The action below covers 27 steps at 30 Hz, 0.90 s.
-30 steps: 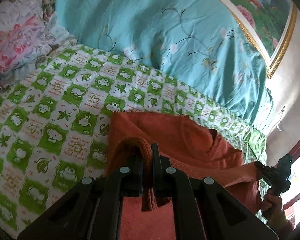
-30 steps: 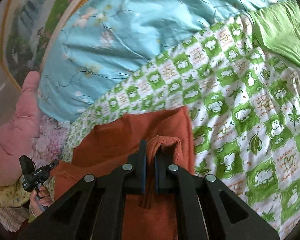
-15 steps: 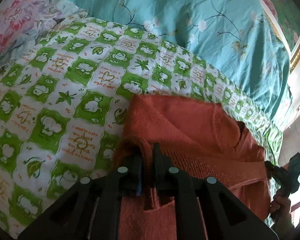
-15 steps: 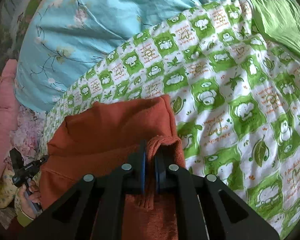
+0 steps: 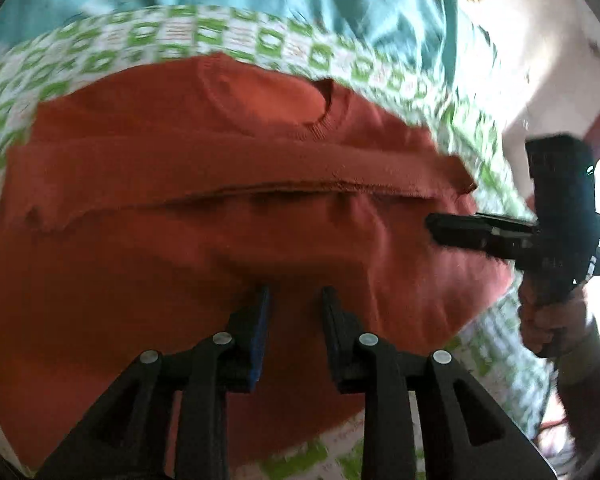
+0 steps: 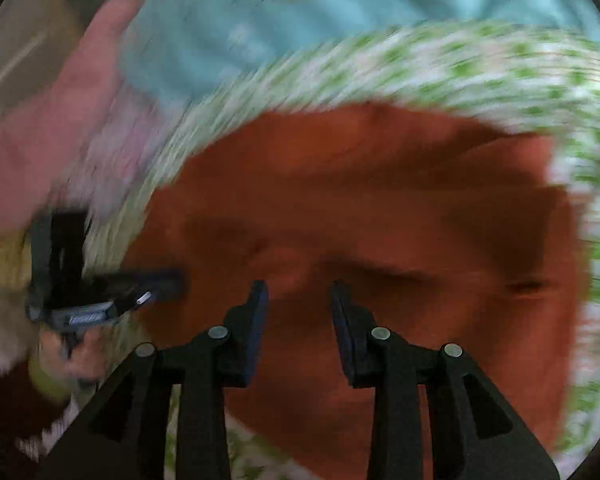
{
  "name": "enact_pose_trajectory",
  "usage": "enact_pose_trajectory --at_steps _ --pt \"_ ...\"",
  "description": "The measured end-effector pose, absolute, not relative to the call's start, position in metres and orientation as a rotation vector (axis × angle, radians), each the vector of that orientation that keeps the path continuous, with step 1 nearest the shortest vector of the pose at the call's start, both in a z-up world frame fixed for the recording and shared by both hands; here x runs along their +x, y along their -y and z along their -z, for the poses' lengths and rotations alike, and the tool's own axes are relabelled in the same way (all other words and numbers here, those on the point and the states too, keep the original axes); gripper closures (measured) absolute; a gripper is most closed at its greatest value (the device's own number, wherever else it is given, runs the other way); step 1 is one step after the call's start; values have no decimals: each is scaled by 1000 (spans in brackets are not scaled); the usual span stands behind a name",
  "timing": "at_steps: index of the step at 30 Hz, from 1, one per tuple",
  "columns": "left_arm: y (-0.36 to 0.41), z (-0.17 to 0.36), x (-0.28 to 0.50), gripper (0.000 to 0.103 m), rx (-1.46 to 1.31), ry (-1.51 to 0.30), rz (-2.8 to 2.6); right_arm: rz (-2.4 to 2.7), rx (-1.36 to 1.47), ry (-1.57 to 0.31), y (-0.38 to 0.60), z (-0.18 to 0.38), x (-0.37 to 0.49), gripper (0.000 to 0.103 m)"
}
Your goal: Fold small clothes
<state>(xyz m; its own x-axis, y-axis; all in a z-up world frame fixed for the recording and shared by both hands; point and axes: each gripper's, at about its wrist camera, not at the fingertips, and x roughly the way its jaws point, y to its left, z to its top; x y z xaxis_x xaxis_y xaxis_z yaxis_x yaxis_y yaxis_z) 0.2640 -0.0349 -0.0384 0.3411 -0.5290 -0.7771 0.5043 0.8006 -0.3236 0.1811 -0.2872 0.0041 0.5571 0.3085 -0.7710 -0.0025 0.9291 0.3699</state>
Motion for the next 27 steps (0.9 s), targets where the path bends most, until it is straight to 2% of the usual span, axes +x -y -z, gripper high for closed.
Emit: enact_pose_trajectory --at_steps 4,6,9,11,13,16,21,27 --pt "38 39 297 82 -3 -1043 674 -94 227 -1054 288 18 202 69" --pt "39 40 315 91 -5 -1058 679 -63 284 -1040 311 22 210 71" --pt "27 30 344 93 36 -1022 593 21 310 -994 340 16 220 72" --pt "15 22 365 93 20 -999 534 116 286 -943 357 4 226 71" --pt "-6 11 392 89 -13 -958 391 222 277 -898 375 -8 228 69" --pt "-40 5 416 87 -137 -946 281 309 396 -837 413 -18 221 69" --pt "-71 3 406 87 -257 -938 262 292 447 -817 417 -26 197 69" --pt "-74 4 346 85 -270 -937 277 230 465 -806 393 -35 160 68"
